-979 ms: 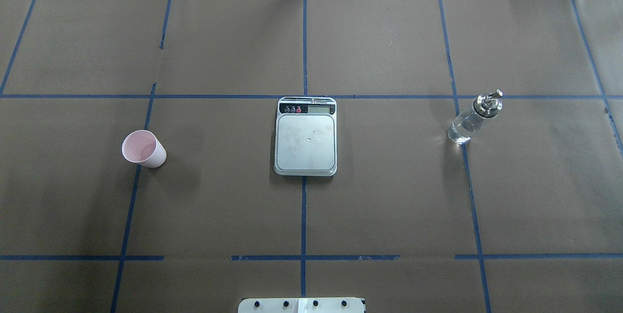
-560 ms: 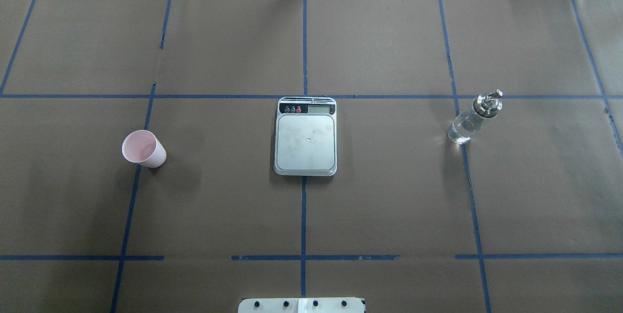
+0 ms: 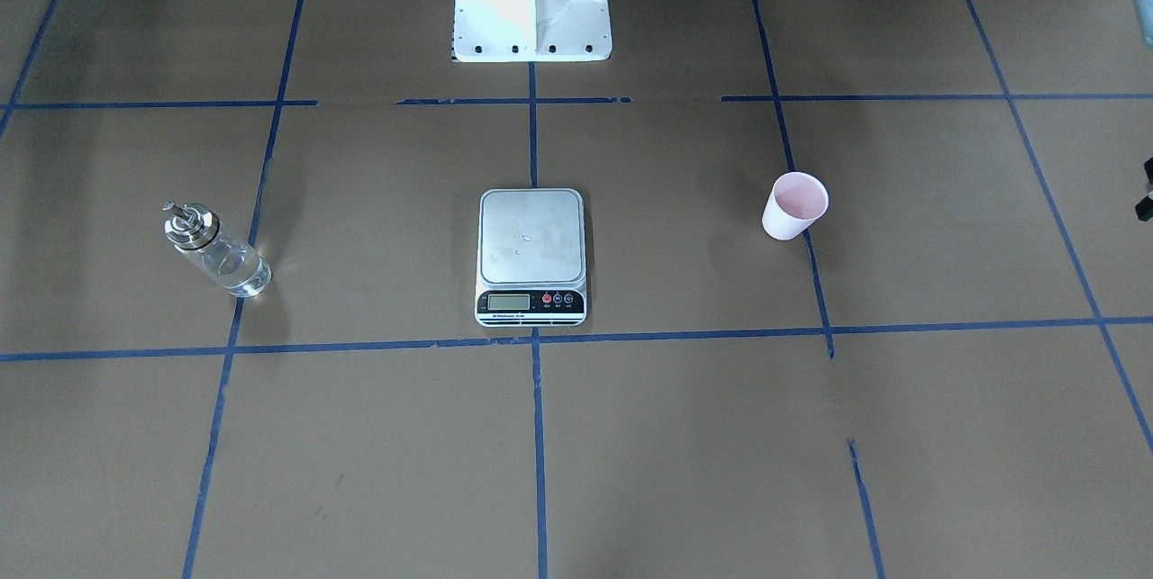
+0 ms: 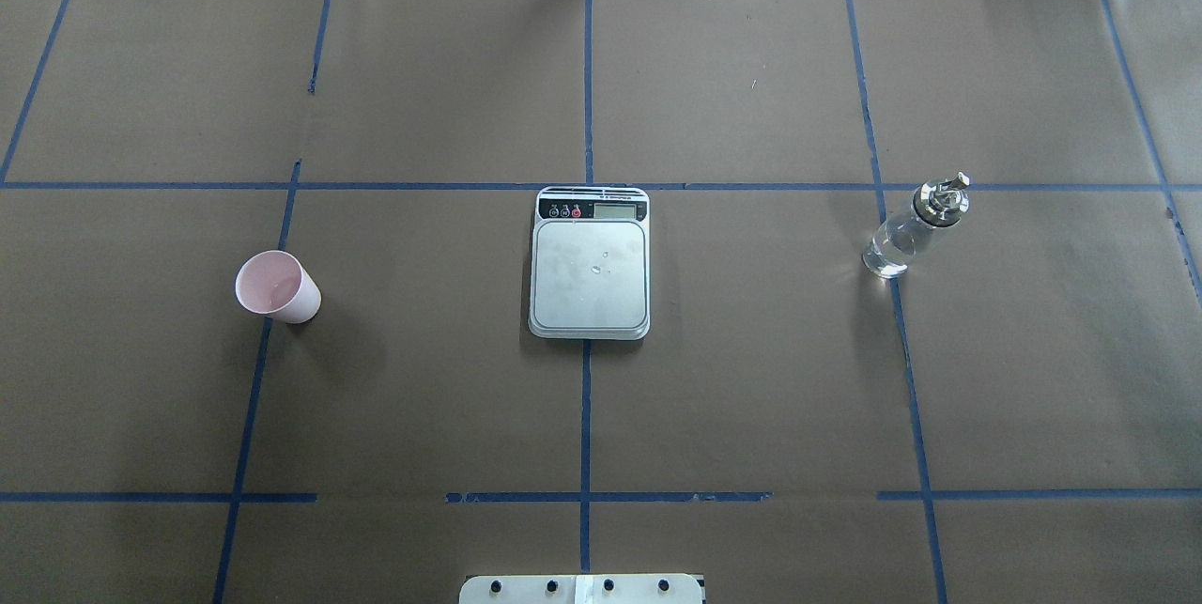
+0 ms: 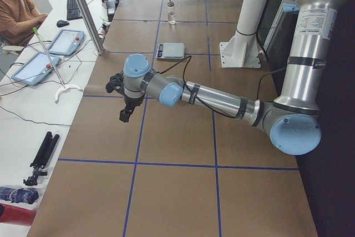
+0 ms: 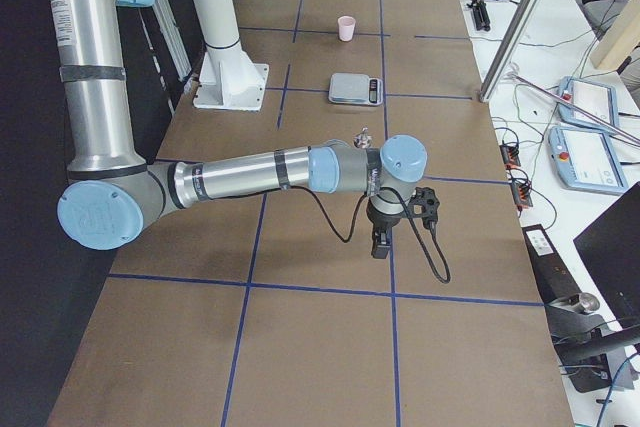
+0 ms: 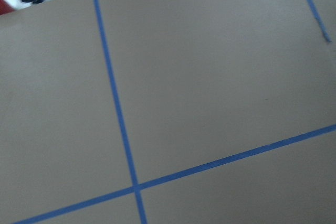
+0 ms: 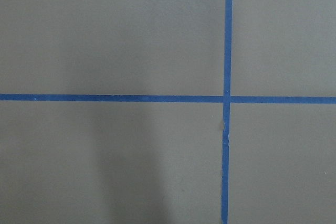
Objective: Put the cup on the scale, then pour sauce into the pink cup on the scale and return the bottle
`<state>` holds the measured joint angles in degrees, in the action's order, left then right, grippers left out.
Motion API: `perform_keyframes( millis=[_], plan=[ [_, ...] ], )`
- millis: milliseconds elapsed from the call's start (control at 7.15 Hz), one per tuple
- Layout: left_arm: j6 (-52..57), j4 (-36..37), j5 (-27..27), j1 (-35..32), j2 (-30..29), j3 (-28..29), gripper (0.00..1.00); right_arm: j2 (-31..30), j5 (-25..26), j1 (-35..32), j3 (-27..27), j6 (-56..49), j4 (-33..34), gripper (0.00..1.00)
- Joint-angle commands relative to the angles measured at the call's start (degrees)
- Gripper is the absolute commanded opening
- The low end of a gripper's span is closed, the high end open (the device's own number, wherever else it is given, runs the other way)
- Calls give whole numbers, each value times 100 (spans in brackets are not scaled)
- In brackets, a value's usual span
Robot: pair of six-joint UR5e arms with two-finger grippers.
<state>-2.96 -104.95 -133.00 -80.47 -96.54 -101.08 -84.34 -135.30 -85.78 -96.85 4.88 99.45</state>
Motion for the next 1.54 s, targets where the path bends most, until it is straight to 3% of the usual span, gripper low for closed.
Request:
perform_keyframes(
  millis=[0, 280, 560, 839, 1399],
  plan=[
    [-795, -52, -24, 242, 13, -509, 100, 137, -13, 210, -10, 48, 5, 100],
    [-2689, -70, 80, 1274, -13, -799, 100, 252, 47, 421, 34, 21, -4, 100],
    [-4312, -105, 667, 2085, -40, -1210, 100, 260, 91, 413, 43, 39, -4, 100],
    [-5097, -122, 1666, 2927, -22, -1222, 100, 295, 74, 404, 43, 57, -4, 100],
    [-5364, -131, 1760, 3222, 57, -923, 100, 322, 65, 396, 43, 57, -4, 100]
  ],
)
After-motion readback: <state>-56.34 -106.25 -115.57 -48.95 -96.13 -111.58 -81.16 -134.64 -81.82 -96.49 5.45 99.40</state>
